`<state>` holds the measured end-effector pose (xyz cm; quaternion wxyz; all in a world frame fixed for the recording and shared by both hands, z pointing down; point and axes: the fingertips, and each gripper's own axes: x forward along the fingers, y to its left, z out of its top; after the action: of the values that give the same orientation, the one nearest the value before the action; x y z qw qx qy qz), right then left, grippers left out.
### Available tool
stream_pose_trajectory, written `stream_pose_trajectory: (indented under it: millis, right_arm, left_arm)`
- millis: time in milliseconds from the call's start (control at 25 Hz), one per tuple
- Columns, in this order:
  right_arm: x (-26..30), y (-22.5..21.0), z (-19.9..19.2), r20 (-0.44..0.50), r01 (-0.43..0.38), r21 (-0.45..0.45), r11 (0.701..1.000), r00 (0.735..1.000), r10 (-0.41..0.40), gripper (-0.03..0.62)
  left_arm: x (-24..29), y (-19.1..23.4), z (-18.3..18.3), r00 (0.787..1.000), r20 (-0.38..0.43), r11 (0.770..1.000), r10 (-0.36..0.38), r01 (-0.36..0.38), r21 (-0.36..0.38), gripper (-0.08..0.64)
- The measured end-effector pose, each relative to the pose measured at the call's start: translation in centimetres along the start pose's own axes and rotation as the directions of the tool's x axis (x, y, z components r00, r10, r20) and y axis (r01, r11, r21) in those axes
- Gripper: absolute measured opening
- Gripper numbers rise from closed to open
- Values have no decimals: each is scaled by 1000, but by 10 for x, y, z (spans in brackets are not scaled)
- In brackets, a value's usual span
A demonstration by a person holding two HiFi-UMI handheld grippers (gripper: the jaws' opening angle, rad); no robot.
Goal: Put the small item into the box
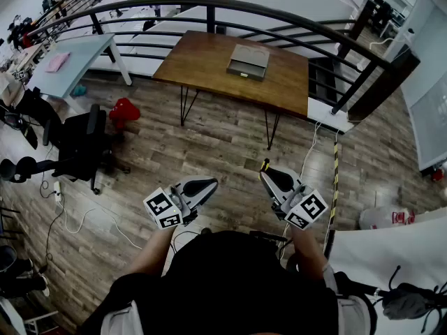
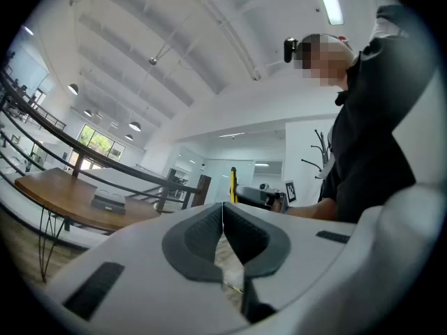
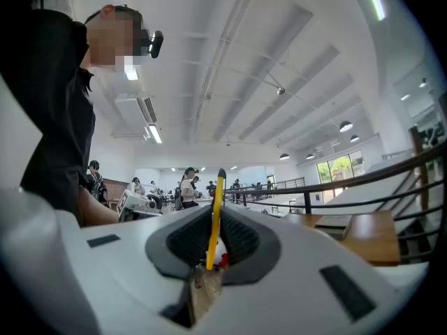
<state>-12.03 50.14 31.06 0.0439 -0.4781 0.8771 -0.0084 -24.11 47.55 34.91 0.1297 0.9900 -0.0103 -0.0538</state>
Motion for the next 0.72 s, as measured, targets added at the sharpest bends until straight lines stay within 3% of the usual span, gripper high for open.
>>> stream_pose_trajectory:
  millis: [200,400,720]
  right_arm:
    - [-10,8,-14,30,-23,82,996,999,21,44]
    - [-28,4,-18,34,-28,83,996,999,25,44]
    - [-49,4,-31,-16,-56,78,995,998,58,46]
  left_arm:
    - [13,-3,-1,998,61,996,22,-16,-90,15]
    - [31,-16,-9,1000,11,999,-1,2,-50,17]
    - [54,-34,-27,1000,-23,998,1,-2,-56,17]
